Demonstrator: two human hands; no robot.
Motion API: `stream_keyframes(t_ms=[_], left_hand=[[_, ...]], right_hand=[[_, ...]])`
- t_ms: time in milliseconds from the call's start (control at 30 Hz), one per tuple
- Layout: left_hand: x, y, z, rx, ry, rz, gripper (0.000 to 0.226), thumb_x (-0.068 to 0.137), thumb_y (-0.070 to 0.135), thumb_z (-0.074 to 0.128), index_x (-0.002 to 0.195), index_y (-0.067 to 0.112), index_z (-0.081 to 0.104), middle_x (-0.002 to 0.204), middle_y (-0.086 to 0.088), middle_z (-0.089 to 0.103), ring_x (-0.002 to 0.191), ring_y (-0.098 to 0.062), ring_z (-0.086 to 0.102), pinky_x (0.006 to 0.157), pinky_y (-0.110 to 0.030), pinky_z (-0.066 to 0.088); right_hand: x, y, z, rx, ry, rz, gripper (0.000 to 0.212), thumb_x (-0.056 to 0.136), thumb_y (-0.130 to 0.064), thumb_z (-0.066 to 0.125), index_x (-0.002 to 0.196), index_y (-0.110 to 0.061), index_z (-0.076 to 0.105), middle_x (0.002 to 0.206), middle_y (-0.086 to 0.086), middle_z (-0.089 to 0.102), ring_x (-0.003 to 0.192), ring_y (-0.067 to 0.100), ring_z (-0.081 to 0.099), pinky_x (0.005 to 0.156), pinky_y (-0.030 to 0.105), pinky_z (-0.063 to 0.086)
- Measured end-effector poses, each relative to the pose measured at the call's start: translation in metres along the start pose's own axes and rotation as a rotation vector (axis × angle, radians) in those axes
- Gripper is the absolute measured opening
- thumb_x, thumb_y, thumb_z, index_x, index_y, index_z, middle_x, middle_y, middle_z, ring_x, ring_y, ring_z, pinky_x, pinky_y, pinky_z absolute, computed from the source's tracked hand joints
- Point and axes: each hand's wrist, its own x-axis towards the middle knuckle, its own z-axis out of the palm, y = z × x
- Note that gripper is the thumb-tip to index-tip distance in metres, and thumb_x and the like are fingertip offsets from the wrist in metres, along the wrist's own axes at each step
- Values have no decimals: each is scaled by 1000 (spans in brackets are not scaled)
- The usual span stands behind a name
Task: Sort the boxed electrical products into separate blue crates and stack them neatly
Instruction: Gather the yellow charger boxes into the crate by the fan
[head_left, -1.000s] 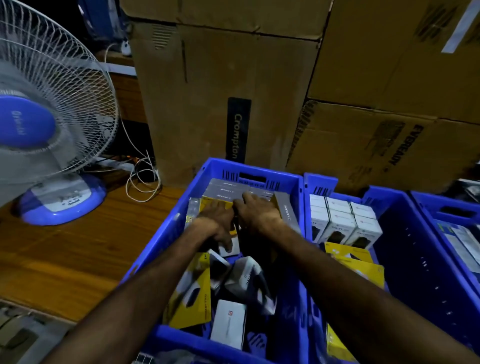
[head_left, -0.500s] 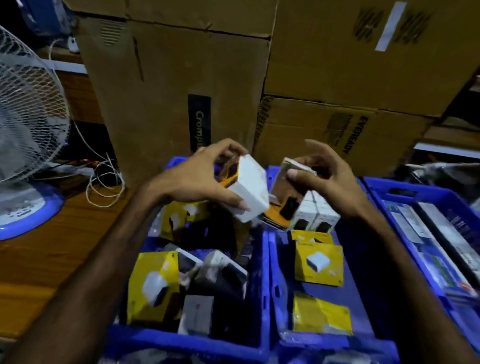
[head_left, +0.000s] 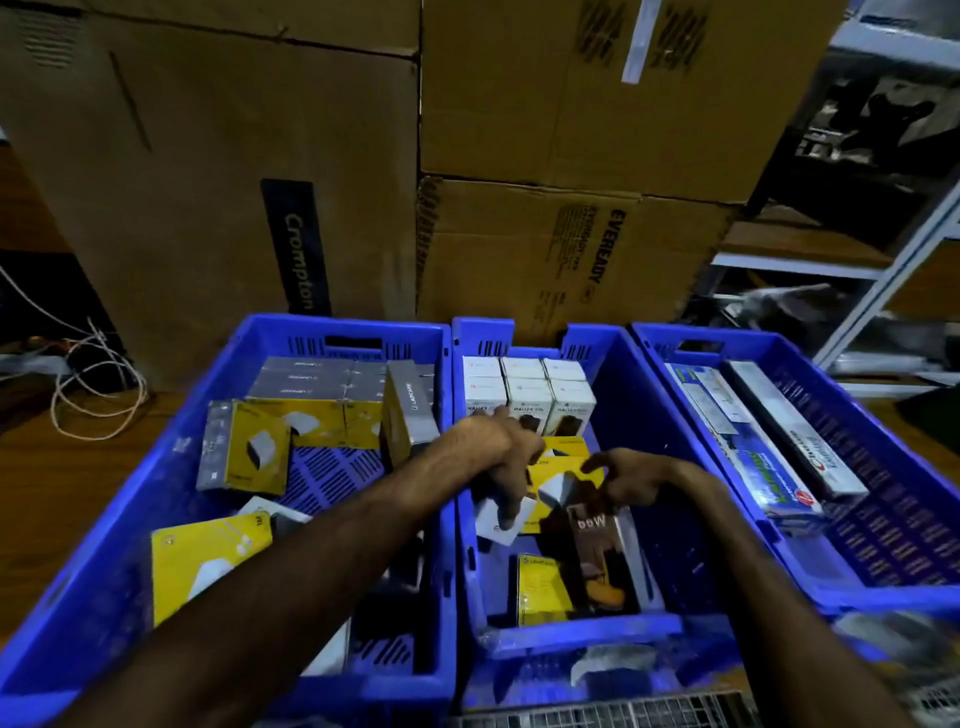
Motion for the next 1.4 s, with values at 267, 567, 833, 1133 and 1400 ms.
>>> stream_keyframes(t_ms=[267,567,833,1133,1400], left_hand=[[2,-4,6,91,108,-80,59,73,23,80,127,13,56,126,-16,56,119,-34,48,98,-57,50],[-31,7,23,-225,409,74,71,83,37,81,145,21,52,139,-7,58,130,-28,52,100,-47,51],[-48,18,71,-566,583,-42,48,88,30,79,134,24,65,127,-2,69,110,-17,67,94,-37,54],[-49,36,81,-829,857,-138,31,87,17,80,118,17,75,110,2,76,98,-9,70,90,-28,57],[-50,33,64,-1018,1072,-165,60,86,21,83,140,31,59,131,7,61,114,-9,63,87,-28,62]], right_hand=[[3,3,-7,-360,310,25,63,89,-41,65,148,-30,46,147,13,47,136,36,50,106,54,42],[30,-18,19,-597,244,-254,77,89,-31,74,156,-29,35,156,11,41,138,34,48,108,49,43],[61,4,12,-701,104,-267,89,89,-26,74,160,-31,20,161,11,32,150,34,32,119,61,24],[73,11,-6,-673,138,-468,56,68,-63,84,100,-22,65,106,6,65,95,28,66,77,41,58],[-5,0,-73,83,237,-711,48,79,-55,82,82,-9,71,83,17,71,69,12,62,63,39,48]])
